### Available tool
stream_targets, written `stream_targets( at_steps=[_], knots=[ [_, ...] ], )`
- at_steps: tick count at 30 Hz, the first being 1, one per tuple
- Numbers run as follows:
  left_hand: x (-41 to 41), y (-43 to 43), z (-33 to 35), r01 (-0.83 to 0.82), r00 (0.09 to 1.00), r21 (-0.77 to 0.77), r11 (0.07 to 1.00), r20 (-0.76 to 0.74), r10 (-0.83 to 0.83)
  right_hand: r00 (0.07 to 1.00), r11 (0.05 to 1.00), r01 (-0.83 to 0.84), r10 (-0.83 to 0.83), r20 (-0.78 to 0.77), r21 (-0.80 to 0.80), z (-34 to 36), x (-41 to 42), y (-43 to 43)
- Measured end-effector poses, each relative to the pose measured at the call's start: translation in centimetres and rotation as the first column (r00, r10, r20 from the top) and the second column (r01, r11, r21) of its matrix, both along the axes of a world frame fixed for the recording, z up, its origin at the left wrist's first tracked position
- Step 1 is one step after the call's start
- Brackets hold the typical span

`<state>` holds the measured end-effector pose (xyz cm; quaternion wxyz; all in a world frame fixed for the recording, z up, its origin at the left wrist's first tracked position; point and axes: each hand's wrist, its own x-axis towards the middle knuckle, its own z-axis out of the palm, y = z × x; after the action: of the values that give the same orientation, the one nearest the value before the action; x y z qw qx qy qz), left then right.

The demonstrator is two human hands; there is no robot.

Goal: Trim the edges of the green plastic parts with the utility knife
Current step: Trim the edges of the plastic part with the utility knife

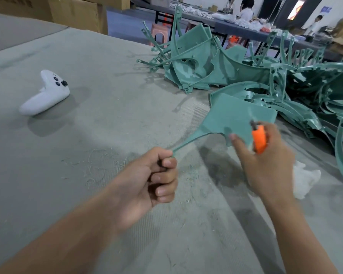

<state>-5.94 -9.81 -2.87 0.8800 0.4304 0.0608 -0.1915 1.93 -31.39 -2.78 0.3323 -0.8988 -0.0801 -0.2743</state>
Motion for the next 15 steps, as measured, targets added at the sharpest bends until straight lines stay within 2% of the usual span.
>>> stream_targets(
  at_steps=[3,6,8,11,12,13,15],
  knots=[
    [0.9,1.2,0.8,-0.142,0.988,0.273,0.951,0.101,0.119,0.984,0.990,0.111,-0.123,0.130,0.091,1.0,0.5,-1.5],
    [1.5,2.1,1.4,-0.342,0.935,0.539,0.770,0.280,0.219,0.984,0.988,0.141,-0.147,0.100,0.063,0.9,0.9,-2.0],
    [1.4,2.4,1.6,-0.468,0.874,0.605,0.645,0.423,0.238,0.992,0.993,0.119,-0.119,0.036,0.009,0.7,0.9,-1.6],
    [0.9,2.8,1.4,-0.680,0.717,0.612,0.404,0.671,0.190,1.000,1.000,0.015,-0.015,-0.006,-0.017,0.6,0.4,-0.8],
    [0.7,3.0,1.5,-0.720,0.663,0.570,0.396,0.734,0.148,1.000,1.000,-0.016,0.016,-0.011,-0.012,0.7,0.2,-0.6],
    [0.6,3.1,1.5,-0.722,0.620,0.514,0.463,0.778,0.103,0.999,0.999,-0.041,0.041,-0.009,-0.007,0.7,0.1,-0.5],
    [0.5,3.2,1.5,-0.635,0.567,0.396,0.663,0.822,0.052,0.998,0.998,-0.060,0.060,0.013,0.004,1.0,-0.2,-0.3]
  ],
)
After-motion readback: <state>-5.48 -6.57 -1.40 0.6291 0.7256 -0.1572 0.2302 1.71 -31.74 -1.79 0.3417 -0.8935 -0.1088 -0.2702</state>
